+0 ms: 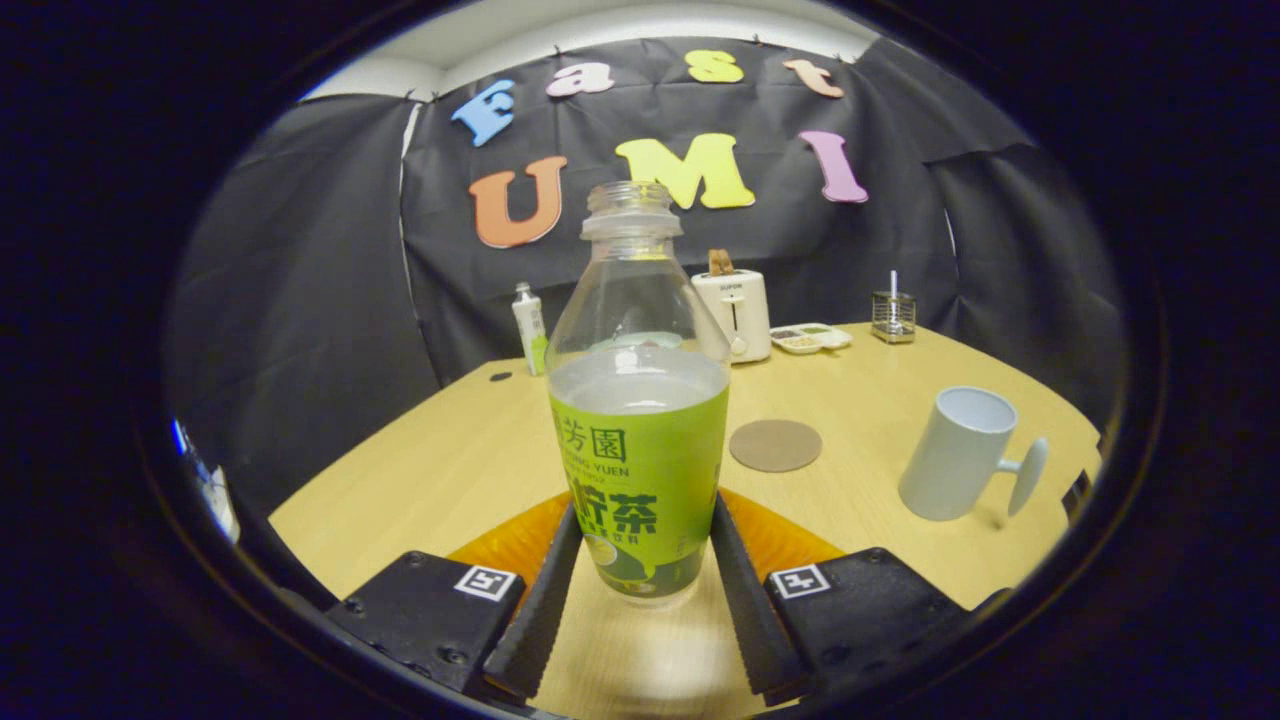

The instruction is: Take the bottle from table, then pour the juice into the cup, finally place the bottle on the coaster

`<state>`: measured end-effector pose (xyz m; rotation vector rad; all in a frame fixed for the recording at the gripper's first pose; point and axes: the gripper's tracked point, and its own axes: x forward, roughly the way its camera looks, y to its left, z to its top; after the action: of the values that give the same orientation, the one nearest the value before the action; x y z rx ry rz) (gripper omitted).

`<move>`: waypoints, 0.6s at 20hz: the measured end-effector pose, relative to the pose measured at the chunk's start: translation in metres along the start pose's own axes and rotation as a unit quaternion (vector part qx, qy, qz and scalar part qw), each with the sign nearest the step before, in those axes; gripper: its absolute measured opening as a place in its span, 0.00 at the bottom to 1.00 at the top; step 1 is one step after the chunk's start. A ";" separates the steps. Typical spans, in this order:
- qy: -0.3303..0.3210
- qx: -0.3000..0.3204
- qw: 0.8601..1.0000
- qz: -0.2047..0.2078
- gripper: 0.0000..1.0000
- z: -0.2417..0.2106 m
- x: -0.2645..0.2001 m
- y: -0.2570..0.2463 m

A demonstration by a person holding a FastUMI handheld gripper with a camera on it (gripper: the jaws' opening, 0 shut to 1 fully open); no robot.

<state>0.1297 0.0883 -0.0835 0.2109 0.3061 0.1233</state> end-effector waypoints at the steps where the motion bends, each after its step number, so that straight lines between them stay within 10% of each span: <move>1: -0.007 0.017 1.000 0.005 0.78 0.008 -0.003 0.002; 7: -0.025 0.165 0.984 0.057 0.77 0.053 -0.005 0.012; 12: -0.013 0.333 0.939 0.089 0.76 0.057 0.004 0.008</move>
<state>0.1505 0.0856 -0.0299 0.9148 0.2941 0.1939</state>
